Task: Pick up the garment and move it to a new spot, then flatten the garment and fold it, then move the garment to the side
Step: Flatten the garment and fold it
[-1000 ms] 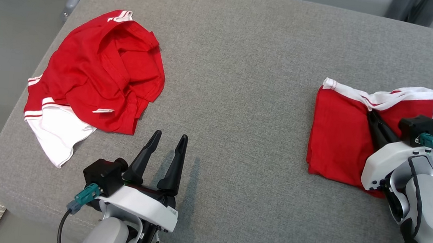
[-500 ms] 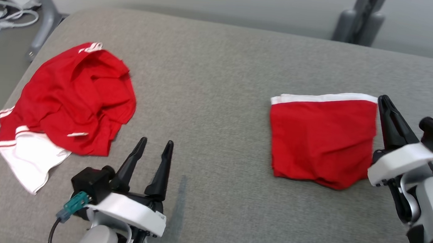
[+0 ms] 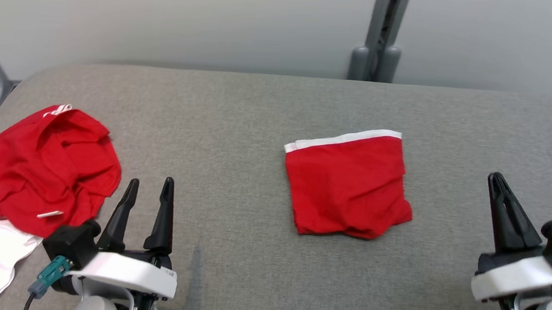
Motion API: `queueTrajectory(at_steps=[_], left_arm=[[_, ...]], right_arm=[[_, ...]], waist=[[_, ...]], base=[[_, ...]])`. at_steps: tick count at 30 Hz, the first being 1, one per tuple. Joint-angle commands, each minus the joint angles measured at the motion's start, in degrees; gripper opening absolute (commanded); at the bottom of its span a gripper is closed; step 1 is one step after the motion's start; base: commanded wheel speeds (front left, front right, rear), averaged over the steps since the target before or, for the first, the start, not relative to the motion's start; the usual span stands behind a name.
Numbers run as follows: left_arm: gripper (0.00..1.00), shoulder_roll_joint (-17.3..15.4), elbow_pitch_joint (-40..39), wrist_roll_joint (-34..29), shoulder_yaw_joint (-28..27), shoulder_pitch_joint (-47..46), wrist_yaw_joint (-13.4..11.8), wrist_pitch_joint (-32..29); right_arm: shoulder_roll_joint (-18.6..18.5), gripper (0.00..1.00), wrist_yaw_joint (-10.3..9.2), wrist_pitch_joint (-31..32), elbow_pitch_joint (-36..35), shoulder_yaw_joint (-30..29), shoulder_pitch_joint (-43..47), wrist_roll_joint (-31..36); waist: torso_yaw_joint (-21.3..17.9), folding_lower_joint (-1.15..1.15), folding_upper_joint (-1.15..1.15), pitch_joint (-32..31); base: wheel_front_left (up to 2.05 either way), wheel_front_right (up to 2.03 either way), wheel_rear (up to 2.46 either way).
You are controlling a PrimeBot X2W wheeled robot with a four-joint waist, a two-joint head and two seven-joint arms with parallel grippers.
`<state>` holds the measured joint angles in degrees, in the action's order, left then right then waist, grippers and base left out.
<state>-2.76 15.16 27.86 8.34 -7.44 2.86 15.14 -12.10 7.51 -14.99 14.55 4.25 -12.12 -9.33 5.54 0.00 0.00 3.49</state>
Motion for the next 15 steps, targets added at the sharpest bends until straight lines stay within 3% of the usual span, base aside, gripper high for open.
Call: queueTrajectory(at_steps=[1,7,8,9,15], left_arm=[[1.00,-0.28,-0.31,-0.37,-0.68,0.76,-0.15,0.04],[1.00,-0.27,-0.57,-1.46,-2.13,3.28,0.27,0.04],[1.00,-0.27,-0.67,-1.61,-2.26,3.65,0.23,0.04],[1.00,-0.28,-0.83,-1.88,-2.30,3.93,0.14,0.04],[1.00,-0.27,-1.39,-3.51,-1.43,4.96,-0.63,0.03]], right_arm=[[0.82,0.00,-0.05,-0.23,-0.94,-1.02,1.43,0.44],[3.98,0.00,-0.05,-0.22,-4.06,-4.54,6.54,2.34],[4.07,0.09,-0.05,-0.23,-4.39,-4.82,7.04,3.05],[4.13,1.00,-0.05,-0.23,-4.84,-4.90,7.50,3.86],[5.75,1.00,-0.05,-0.23,-5.63,-5.94,9.27,4.14]], waist=[[-1.13,0.00,0.00,-0.95],[-2.27,0.00,0.00,-1.83],[-2.32,0.00,0.00,-1.90],[-2.31,0.00,0.00,-1.92],[-2.20,0.00,0.00,-2.15]], base=[[0.00,0.00,0.00],[0.00,0.00,0.00],[0.00,0.00,0.00],[0.00,0.00,0.00],[0.00,0.00,0.00]])
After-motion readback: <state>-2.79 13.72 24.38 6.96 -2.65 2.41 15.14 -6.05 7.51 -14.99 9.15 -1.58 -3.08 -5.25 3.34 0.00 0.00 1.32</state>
